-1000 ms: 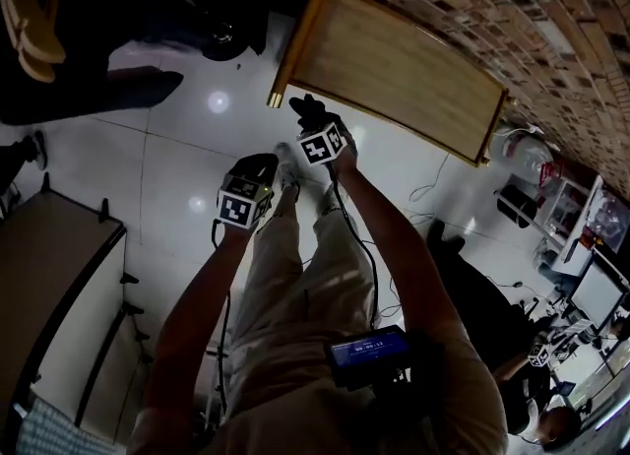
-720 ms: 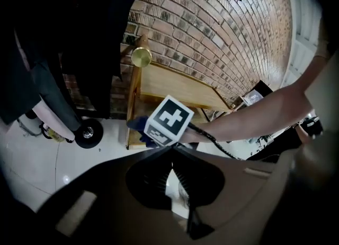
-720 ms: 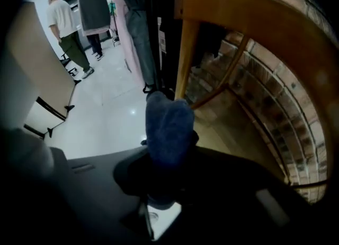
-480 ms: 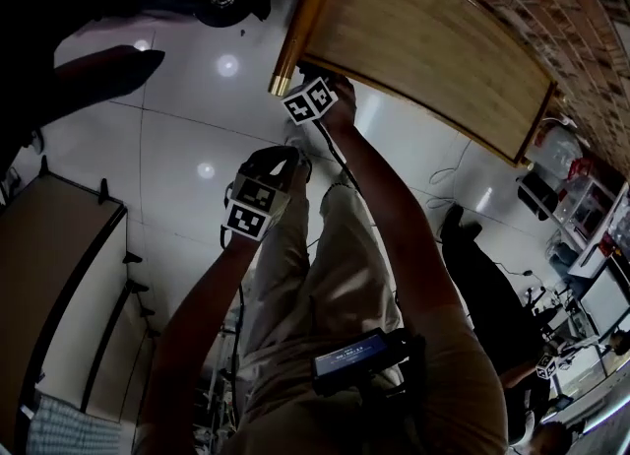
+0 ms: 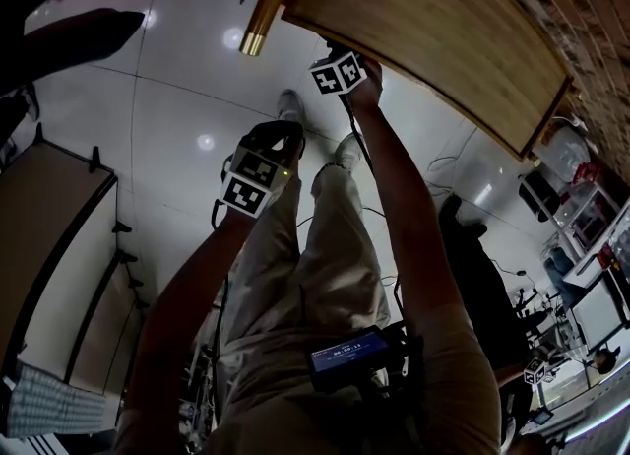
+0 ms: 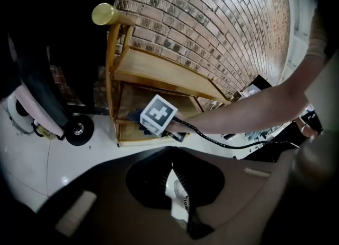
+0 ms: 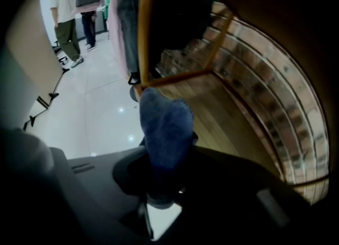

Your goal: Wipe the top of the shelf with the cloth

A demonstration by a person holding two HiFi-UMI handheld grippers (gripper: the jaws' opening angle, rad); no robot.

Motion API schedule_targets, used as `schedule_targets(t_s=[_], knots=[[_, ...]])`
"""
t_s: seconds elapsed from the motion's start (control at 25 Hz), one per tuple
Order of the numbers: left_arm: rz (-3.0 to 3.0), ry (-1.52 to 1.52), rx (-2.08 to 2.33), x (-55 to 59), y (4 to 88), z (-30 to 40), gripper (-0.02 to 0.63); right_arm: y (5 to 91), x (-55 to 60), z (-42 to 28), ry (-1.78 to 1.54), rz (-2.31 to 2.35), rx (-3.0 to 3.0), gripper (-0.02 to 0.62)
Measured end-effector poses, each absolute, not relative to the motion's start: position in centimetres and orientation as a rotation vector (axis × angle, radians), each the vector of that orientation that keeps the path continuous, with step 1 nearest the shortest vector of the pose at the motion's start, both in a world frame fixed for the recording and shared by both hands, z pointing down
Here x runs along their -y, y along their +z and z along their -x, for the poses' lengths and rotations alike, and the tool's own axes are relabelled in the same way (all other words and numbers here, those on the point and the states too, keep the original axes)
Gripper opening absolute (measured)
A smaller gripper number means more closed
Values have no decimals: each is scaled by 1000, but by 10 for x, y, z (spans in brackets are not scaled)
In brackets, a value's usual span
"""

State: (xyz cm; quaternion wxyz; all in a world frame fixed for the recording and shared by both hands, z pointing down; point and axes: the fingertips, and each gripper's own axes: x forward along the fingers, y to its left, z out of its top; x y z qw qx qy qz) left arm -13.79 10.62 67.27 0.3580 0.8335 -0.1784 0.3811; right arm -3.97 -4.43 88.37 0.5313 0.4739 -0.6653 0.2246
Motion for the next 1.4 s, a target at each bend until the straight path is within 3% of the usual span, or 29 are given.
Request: schedule_targets(t_s=[0.52,0.68,0.88,1.08,1.4], knots=[[-2170,951,348,-160,667,36,0,893,-179,-316,705,-1337,1050,107],[-2177,971,310,-180,669,17,0,899,-223,-376,790,-1326,952,106],[-2198,1016,296,-194,678,1,0,887,-219,-361,831,-1390,1038,106],[-2221,1044,313,-199,659,-8,0,854,-229,-271,908,-1365,1237,106],[-2266,987,443,-201,553,4,0,692,-244,-152,1193,-1439,1610,106]])
